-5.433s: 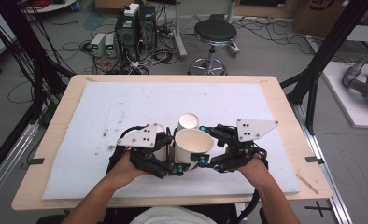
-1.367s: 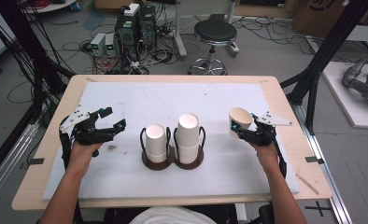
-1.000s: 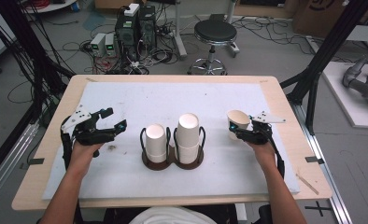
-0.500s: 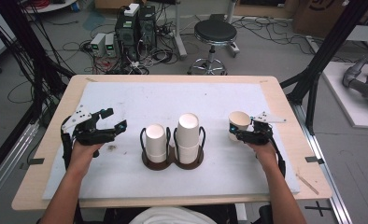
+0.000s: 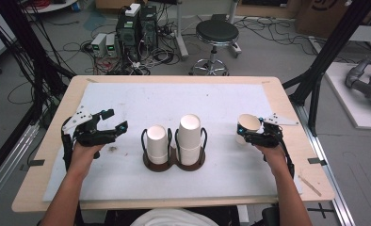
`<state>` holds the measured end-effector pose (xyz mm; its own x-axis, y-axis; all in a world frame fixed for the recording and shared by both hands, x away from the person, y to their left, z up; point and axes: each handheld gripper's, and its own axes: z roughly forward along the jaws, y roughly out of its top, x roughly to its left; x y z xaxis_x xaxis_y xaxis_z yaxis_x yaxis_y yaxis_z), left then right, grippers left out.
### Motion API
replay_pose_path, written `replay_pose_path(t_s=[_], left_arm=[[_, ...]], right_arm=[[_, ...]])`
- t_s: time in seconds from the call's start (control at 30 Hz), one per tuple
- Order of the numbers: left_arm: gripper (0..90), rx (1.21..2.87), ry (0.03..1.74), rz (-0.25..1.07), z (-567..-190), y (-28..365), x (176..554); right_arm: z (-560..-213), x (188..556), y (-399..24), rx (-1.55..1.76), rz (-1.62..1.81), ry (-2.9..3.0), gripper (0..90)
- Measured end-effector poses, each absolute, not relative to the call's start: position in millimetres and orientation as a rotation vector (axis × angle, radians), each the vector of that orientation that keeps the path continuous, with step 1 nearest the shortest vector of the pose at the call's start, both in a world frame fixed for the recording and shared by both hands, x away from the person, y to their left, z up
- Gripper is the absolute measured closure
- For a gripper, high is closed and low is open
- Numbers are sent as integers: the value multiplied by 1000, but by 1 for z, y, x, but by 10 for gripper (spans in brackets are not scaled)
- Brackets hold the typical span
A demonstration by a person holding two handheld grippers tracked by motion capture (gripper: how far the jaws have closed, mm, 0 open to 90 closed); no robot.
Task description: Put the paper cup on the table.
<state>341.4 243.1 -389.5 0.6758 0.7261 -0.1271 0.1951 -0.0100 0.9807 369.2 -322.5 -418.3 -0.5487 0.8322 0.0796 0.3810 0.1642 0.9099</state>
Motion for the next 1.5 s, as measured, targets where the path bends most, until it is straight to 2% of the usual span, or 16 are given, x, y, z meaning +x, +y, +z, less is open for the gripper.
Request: replay_pose_path(t_s=[0.9, 1.23, 1.5], left_arm=[[178, 1565, 784, 488, -390, 243, 342], [178, 1562, 783, 488, -390, 243, 342], [178, 1544, 779, 492, -386, 246, 341]], right_arm=[[-427, 358, -326, 1110, 1239, 2194, 189], [-400, 332, -344, 1074, 1202, 2224, 189], [-369, 320, -345, 1011, 1336, 2192, 189]])
